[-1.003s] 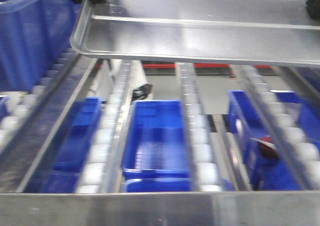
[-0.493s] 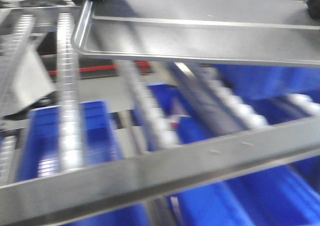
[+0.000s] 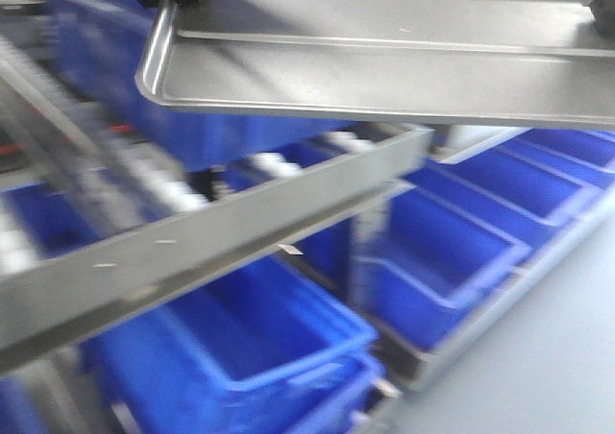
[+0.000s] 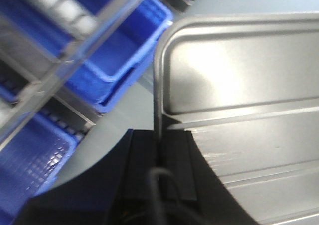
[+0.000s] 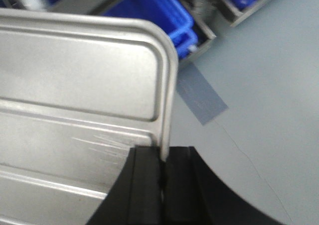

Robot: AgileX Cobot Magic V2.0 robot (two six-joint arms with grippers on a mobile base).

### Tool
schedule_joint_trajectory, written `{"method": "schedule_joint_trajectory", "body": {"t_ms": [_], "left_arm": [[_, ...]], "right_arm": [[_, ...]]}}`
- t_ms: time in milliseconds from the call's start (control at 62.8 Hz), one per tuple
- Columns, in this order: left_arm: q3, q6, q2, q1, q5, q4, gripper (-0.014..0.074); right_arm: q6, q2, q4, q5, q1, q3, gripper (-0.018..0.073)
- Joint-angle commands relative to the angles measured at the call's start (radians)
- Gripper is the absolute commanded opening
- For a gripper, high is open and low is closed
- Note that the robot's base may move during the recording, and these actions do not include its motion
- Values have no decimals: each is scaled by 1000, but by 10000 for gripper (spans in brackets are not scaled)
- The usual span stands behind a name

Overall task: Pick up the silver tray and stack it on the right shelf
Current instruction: 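Hold the silver tray raised while the base drives to the other rack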

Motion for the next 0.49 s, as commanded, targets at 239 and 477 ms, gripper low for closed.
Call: {"method": "schedule_joint_trajectory", "body": {"t_ms": [239,477], "left_arm": [[-32,0,-40,3,61,94,-93],[-32,0,-40,3,61,94,-93]], "right_arm": [[-13,-19,-91,-6,-11,-34,57],[-13,-19,-91,-6,-11,-34,57]]}}
